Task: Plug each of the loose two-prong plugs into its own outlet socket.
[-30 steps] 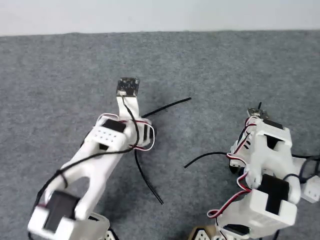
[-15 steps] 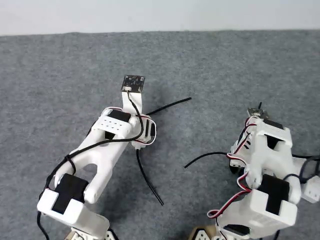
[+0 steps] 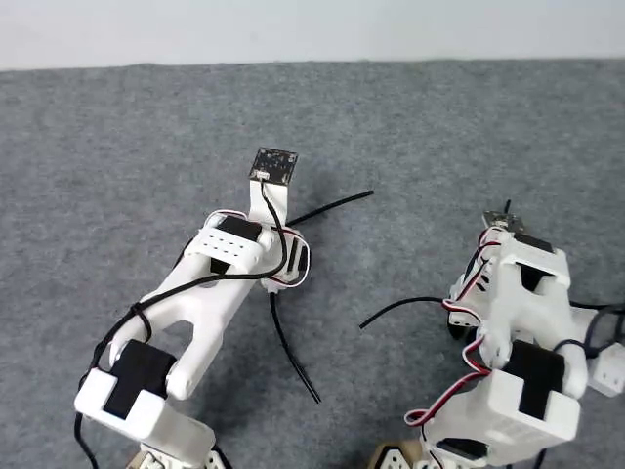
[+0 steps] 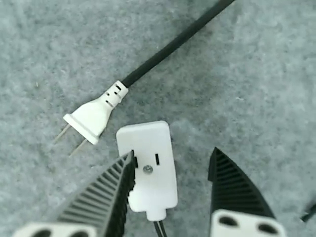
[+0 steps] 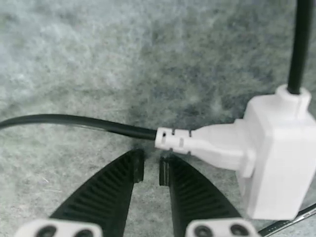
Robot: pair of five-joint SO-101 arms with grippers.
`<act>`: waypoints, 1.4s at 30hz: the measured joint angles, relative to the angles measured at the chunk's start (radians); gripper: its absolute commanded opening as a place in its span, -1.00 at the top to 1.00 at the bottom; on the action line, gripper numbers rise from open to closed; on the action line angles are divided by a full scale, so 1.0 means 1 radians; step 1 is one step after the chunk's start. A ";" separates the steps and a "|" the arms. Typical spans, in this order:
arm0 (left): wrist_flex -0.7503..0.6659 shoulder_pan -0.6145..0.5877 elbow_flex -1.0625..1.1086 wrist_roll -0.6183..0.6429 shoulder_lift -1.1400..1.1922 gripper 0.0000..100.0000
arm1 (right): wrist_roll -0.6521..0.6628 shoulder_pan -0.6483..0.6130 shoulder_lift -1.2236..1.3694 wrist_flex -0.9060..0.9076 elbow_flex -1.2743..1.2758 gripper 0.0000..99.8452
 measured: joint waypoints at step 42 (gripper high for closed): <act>0.091 -0.157 0.003 -0.051 0.003 0.55 | 0.005 0.000 0.000 0.000 0.000 0.86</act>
